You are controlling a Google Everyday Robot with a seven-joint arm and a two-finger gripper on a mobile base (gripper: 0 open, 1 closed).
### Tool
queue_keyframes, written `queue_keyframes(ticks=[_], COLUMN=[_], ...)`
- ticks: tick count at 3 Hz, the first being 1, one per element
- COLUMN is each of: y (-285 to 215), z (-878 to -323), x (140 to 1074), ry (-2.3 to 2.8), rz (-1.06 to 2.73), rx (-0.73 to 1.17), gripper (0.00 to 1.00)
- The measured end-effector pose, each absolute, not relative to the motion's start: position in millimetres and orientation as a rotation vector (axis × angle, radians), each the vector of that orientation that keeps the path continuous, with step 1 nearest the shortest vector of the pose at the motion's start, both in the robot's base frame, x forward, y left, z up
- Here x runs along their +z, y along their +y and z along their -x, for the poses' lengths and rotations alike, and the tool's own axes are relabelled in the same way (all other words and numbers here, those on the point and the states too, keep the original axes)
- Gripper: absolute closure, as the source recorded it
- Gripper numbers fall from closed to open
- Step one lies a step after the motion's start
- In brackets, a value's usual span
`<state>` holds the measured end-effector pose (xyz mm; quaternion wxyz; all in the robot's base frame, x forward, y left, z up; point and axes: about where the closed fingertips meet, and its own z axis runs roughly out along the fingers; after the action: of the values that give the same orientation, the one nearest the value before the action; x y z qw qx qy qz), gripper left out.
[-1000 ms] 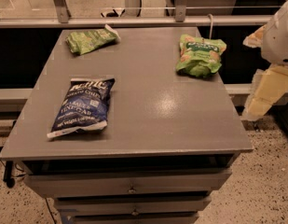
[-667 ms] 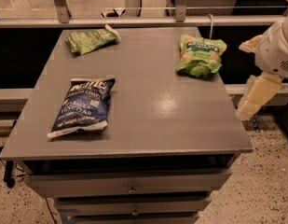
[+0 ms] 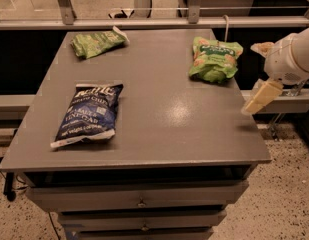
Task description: Move green rice chip bag near blue chip bag
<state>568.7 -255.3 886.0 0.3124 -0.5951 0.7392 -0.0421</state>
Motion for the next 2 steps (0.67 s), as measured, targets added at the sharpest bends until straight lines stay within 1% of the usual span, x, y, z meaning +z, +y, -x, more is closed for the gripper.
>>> queue_keyframes(ticks=[1,2], y=[-269,-272], z=[-601,-635], x=[875,870], ry=[1.915,1.914], rz=[1.494,1.396], rx=[-0.107,-0.036], gripper=[0.00,0.00])
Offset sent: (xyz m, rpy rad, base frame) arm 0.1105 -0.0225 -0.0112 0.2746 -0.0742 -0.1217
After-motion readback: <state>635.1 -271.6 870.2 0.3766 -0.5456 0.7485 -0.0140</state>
